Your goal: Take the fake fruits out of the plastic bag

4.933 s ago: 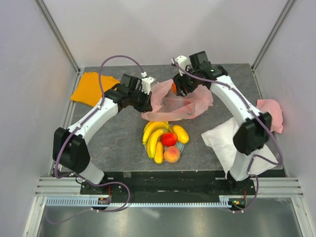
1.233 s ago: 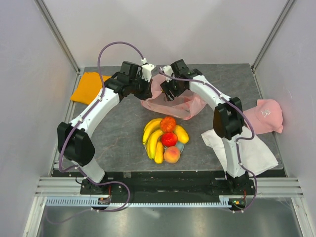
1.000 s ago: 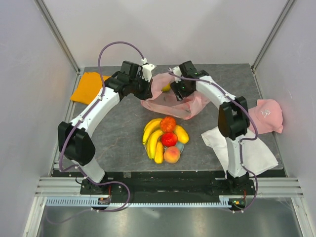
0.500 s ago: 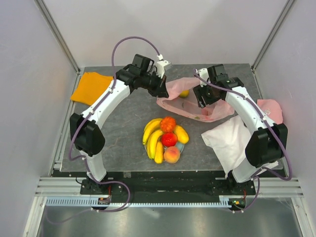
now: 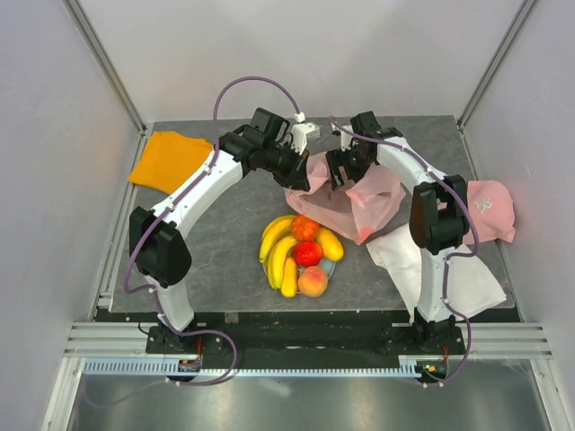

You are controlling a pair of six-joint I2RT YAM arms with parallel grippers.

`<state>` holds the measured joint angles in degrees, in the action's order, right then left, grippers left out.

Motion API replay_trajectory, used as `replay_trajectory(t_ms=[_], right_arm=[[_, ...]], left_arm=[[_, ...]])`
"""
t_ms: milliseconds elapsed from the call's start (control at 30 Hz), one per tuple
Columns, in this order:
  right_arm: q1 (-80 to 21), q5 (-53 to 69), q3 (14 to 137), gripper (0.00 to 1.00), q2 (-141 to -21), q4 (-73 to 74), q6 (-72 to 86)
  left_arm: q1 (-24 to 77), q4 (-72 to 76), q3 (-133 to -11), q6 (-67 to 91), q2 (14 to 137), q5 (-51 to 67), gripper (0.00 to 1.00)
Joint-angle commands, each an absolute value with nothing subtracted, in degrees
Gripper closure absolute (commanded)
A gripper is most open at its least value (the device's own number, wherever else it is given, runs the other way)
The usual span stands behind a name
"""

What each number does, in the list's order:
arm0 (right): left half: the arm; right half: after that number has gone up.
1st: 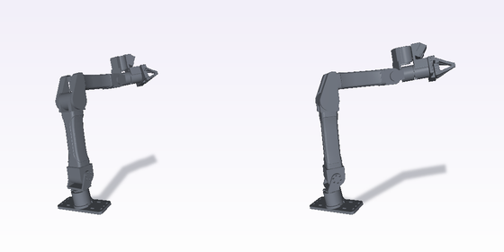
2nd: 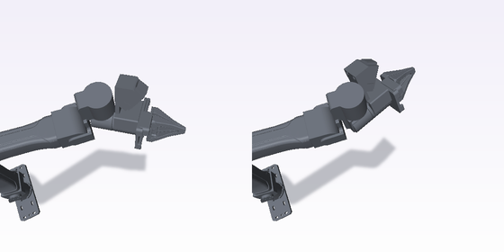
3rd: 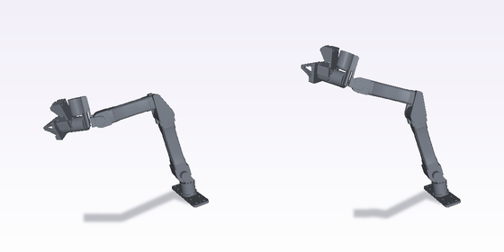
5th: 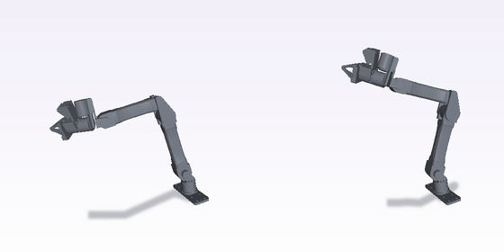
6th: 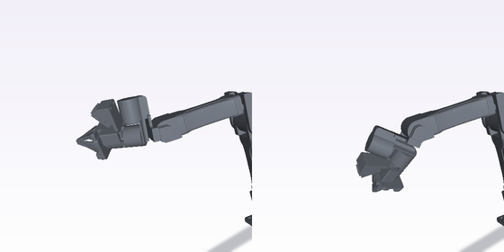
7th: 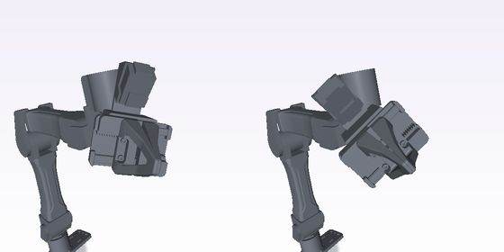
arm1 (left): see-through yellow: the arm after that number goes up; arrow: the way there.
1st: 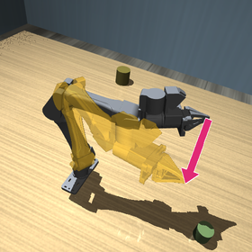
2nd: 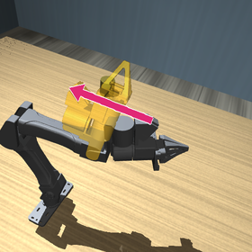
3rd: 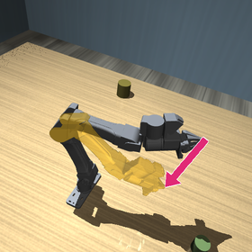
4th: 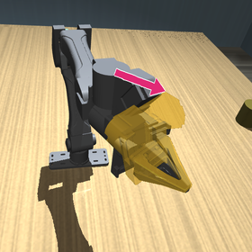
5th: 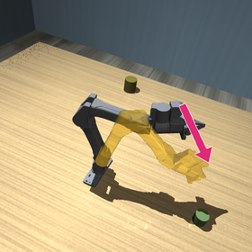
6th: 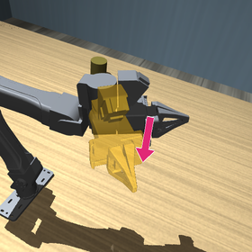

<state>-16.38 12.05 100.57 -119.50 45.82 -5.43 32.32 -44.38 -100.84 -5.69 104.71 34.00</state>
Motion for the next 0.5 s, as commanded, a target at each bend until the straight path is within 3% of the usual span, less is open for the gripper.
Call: replay_trajectory(t_ms=[0,133,267,467], right_arm=[[-16.6,17.8,108.4,0.09,-122.4,41.8,-1.5],[-16.5,19.2,107.7,0.02,-123.8,36.7,0.0],[-16.6,21.8,109.5,0.02,-126.9,35.8,2.9],[-15.5,14.2,105.7,0.02,-123.9,36.5,0.9]], left_arm=[[32.3,-44.8,-100.4,-6.6,102.4,32.8,0.99],[32.3,-45.3,-101.0,-6.5,102.9,34.7,0.99],[32.2,-45.7,-102.4,-5.4,104.2,35.9,0.98],[30.4,-46.0,-106.2,-5.0,103.9,33.2,0.98]])
